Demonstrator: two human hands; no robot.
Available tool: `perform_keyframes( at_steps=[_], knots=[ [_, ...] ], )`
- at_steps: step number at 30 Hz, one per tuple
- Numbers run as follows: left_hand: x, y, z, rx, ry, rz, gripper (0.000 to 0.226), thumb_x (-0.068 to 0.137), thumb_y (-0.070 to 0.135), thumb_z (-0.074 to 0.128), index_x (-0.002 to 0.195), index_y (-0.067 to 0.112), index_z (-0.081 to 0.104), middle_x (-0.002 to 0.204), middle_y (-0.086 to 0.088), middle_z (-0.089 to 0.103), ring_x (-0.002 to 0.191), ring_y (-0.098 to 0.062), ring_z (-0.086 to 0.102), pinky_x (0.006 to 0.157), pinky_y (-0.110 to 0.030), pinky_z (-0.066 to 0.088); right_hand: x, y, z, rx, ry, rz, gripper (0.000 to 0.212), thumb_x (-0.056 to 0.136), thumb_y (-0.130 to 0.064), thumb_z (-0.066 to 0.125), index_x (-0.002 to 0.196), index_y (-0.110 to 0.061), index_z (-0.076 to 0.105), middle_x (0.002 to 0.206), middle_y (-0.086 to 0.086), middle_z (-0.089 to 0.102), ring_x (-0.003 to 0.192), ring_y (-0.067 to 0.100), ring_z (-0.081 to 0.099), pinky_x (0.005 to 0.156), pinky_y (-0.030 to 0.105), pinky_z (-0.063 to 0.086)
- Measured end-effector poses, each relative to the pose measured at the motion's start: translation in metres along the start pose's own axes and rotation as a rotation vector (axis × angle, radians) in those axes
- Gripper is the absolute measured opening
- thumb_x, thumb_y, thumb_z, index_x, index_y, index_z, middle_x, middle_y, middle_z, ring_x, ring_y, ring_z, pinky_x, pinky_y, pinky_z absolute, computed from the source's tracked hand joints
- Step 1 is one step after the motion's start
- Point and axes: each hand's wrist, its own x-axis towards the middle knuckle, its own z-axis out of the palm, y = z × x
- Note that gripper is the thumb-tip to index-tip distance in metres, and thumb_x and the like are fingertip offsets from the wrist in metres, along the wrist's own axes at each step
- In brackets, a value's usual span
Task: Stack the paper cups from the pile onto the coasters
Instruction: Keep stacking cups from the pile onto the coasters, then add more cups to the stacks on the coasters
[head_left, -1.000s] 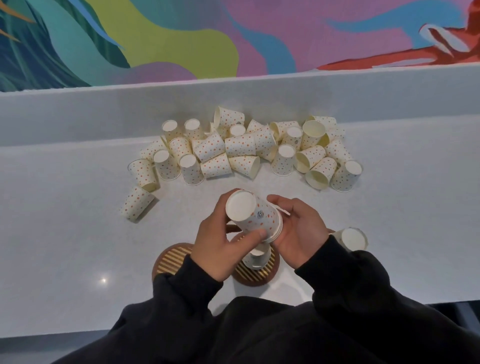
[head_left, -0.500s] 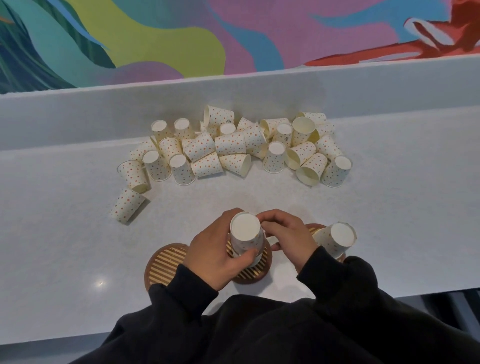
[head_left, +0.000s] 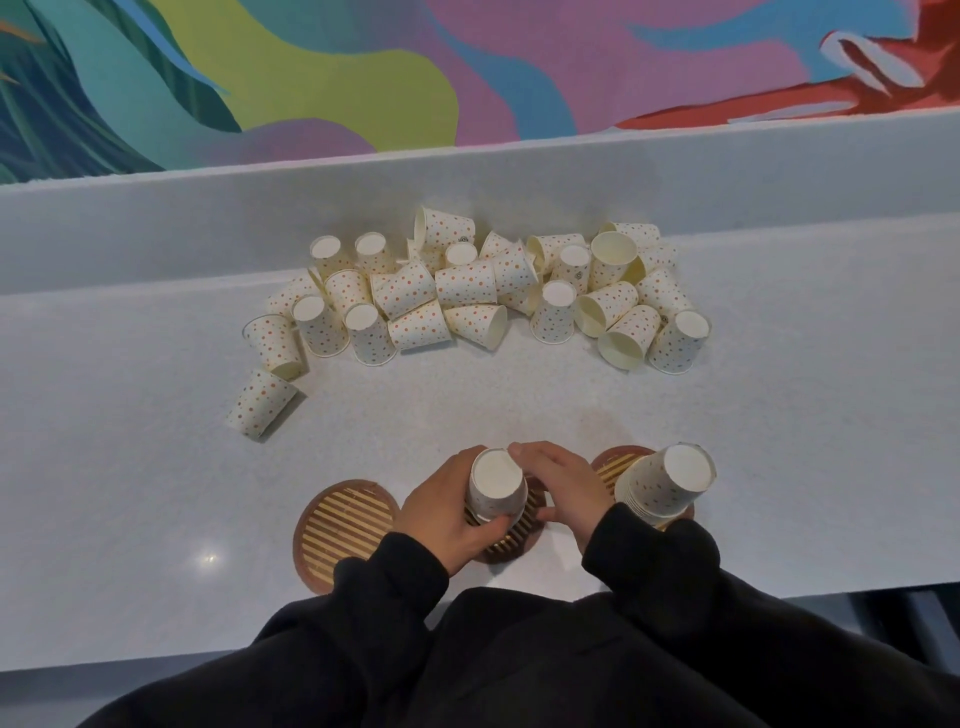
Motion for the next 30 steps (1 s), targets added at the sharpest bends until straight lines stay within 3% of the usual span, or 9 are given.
perform_keyframes(
  at_steps=[4,6,11,15,17,20,25,30],
  knots=[
    [0.0,-0.001,0.002,-0.021,-0.003,-0.023,0.077,0.079,0.06,0.076,0.145,0.043,0.041,0.139,0.021,0.057,0.119,0.004,0.052,0.092,-0.005,0.034,0.002,-0.001,-0.002,-0.018,-0.004,0.005,0.018,0.097,-0.043,0.064,0.103,-0.029,0.071,0.118,-0.005,0.069,0.116,0.021,0.06,0.101,0.051,0.052],
    [0.0,0.0,0.001,-0.034,0.002,-0.029,0.077,0.079,0.059,0.077,0.145,0.043,0.041,0.139,0.021,0.057,0.119,0.004,0.052,0.092,-0.005,0.034,0.003,-0.003,-0.002,-0.033,-0.01,0.008,0.016,0.097,-0.044,0.063,0.103,-0.03,0.071,0.117,-0.006,0.069,0.115,0.021,0.06,0.103,0.05,0.052],
    [-0.004,0.001,-0.005,-0.073,-0.044,-0.039,0.089,0.073,0.058,0.082,0.148,0.044,0.035,0.143,0.02,0.053,0.126,-0.005,0.053,0.108,-0.033,0.047,0.004,-0.012,-0.003,-0.09,-0.032,-0.02,0.017,0.099,-0.044,0.061,0.106,-0.03,0.068,0.116,-0.009,0.067,0.114,0.017,0.061,0.107,0.047,0.049],
    [-0.018,-0.004,-0.022,-0.077,-0.017,-0.105,0.103,0.07,0.06,0.084,0.153,0.046,0.025,0.148,0.015,0.049,0.132,-0.007,0.05,0.111,-0.036,0.046,-0.001,-0.029,-0.004,-0.092,-0.007,-0.125,0.021,0.098,-0.038,0.065,0.111,-0.024,0.071,0.112,-0.011,0.07,0.11,0.01,0.062,0.097,0.034,0.051],
    [-0.029,-0.007,-0.035,-0.094,0.051,-0.141,0.096,0.074,0.059,0.083,0.15,0.051,0.025,0.144,0.018,0.05,0.128,-0.003,0.051,0.106,-0.033,0.049,-0.006,-0.043,-0.003,-0.065,-0.018,-0.182,0.017,0.098,-0.032,0.066,0.11,-0.023,0.072,0.111,-0.012,0.071,0.108,0.008,0.062,0.087,0.028,0.051],
    [-0.039,-0.016,-0.061,-0.085,0.208,-0.162,0.077,0.079,0.054,0.081,0.144,0.051,0.039,0.134,0.024,0.055,0.119,0.002,0.055,0.093,-0.026,0.054,-0.007,-0.068,0.003,-0.089,-0.047,-0.26,0.013,0.095,-0.025,0.069,0.107,-0.026,0.074,0.109,-0.011,0.073,0.106,0.007,0.064,0.09,0.03,0.05],
    [-0.034,-0.051,-0.116,-0.15,0.423,-0.26,0.052,0.086,0.033,0.082,0.131,0.04,0.057,0.122,0.018,0.063,0.11,-0.001,0.061,0.089,-0.029,0.055,-0.006,-0.121,0.031,-0.131,-0.125,-0.384,0.015,0.092,-0.018,0.072,0.107,-0.02,0.074,0.105,-0.006,0.072,0.098,0.006,0.064,0.083,0.027,0.047],
    [-0.015,-0.105,-0.164,-0.093,0.606,-0.368,0.053,0.084,0.022,0.085,0.131,0.021,0.062,0.124,0.0,0.065,0.105,-0.017,0.062,0.088,-0.034,0.052,0.029,-0.174,0.081,-0.294,-0.186,-0.417,0.024,0.091,-0.019,0.075,0.114,-0.019,0.068,0.118,0.007,0.069,0.099,0.014,0.063,0.081,0.035,0.049]
  ],
)
